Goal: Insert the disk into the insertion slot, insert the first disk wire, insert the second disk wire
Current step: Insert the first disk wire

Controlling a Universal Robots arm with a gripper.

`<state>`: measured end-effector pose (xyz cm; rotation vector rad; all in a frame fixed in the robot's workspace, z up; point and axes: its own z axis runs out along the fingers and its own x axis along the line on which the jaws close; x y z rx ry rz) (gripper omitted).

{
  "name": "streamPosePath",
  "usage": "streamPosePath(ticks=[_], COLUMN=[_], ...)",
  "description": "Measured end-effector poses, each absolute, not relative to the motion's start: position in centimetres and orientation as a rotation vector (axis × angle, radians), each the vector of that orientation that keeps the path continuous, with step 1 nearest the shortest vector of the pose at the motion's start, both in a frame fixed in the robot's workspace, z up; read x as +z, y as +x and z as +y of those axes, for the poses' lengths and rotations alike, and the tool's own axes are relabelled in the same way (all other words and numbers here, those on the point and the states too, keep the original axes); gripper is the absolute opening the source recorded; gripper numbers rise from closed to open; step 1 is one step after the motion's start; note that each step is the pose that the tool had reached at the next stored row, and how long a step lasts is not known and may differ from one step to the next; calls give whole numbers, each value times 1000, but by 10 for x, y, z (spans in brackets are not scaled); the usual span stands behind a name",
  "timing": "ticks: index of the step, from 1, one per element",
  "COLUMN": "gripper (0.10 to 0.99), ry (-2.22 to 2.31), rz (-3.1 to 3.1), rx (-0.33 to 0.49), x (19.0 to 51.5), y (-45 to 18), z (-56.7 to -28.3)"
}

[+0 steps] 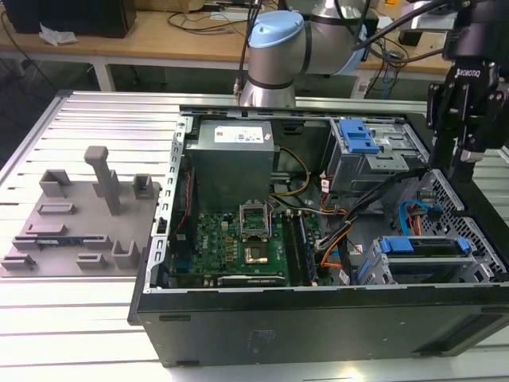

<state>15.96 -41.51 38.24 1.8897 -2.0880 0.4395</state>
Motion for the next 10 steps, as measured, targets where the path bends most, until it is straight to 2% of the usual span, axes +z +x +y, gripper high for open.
streamPosePath(ticks=[7,10], gripper=[506,506], ry=[1832,1825], rz=[-2120,-2108], rx=[441,459], x=[369,364], y=[162,162], z=[-410,-397])
